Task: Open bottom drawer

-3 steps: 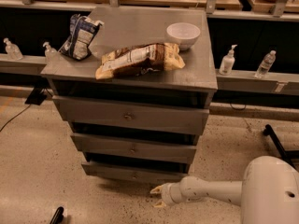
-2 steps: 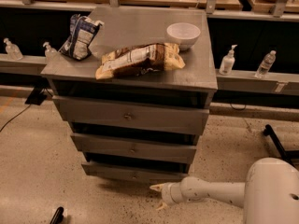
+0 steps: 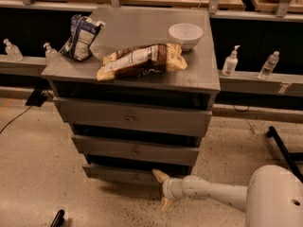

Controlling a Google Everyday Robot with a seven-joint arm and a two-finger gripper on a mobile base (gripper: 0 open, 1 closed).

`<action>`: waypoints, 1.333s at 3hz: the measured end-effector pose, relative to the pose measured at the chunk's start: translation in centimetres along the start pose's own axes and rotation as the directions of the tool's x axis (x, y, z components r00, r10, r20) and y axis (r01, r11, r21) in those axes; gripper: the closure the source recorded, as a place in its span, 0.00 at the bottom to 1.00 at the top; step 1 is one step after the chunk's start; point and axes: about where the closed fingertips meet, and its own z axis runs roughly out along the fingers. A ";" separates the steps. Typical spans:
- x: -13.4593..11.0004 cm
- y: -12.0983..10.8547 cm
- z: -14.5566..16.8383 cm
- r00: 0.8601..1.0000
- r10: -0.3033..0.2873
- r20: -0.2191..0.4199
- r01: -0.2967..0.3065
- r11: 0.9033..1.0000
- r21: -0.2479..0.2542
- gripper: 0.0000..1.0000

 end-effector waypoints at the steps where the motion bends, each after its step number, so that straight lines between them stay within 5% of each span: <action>1: 2.4 -0.4 2.0 1.000 0.013 -0.024 -0.013 1.000 0.002 0.00; 3: 4.8 -2.0 6.1 0.999 0.015 -0.051 -0.015 1.000 -0.008 0.02; 4: 5.1 -3.0 6.8 0.997 0.010 -0.078 -0.011 1.000 -0.006 0.17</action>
Offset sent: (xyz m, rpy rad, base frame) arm 0.0697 -0.0026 -0.0691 -0.0614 0.0010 -0.0426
